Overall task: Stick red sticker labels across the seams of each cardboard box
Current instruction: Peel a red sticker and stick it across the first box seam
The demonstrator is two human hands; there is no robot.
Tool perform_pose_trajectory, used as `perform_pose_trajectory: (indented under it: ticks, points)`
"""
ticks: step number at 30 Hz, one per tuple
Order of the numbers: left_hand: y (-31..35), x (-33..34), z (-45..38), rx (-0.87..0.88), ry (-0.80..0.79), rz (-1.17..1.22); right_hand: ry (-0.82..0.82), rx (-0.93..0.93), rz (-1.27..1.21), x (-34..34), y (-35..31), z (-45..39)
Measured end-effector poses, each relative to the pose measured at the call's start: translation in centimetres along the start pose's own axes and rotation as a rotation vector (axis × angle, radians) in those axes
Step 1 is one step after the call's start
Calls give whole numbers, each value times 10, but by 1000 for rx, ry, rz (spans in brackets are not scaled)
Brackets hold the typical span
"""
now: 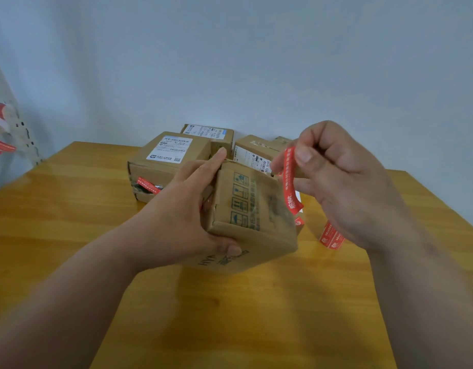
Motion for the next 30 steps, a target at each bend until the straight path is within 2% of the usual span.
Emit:
perform_pose_trajectory:
  ticks: [3, 5, 7, 12, 18, 20, 22, 24, 26, 28, 30]
  points:
    - [-15, -4, 2, -44, 4, 186, 169, 73, -264, -16, 11, 1]
    - [-29, -1, 4, -84, -23, 423, 316, 155, -432, -28, 25, 5]
    - [-43, 6, 7, -121, -62, 678, 392, 255, -580, -32, 42, 10]
    - [-70, 12, 11, -205, -64, 1010, 359, 502, -803, -11, 80, 24]
    - [-88, 25, 18, -267, -69, 1146, 326, 611, -872, 11, 99, 30]
    - [-101, 31, 25, -334, -95, 1111, 318, 626, -884, 16, 101, 31]
    - [-113, 38, 34, -408, -152, 970, 323, 640, -892, 19, 103, 32]
    - [-123, 48, 43, -479, -235, 727, 315, 651, -882, 22, 104, 34]
    - [-131, 54, 49, -537, -253, 474, 309, 661, -871, 26, 106, 36]
    - [-135, 48, 47, -518, -202, 176, 323, 663, -854, 30, 108, 37]
    - [-132, 44, 48, -499, -252, -56, 367, 652, -829, 28, 110, 39]
Point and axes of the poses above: each hand's wrist, its own z-axis away from the middle knuckle, its own x-axis out of the palm, y = z × x, the point moved 10 cm from there along -z, towards the middle knuckle, and after that the axes turned 7 degrees about -x, right-handed, at the moved point
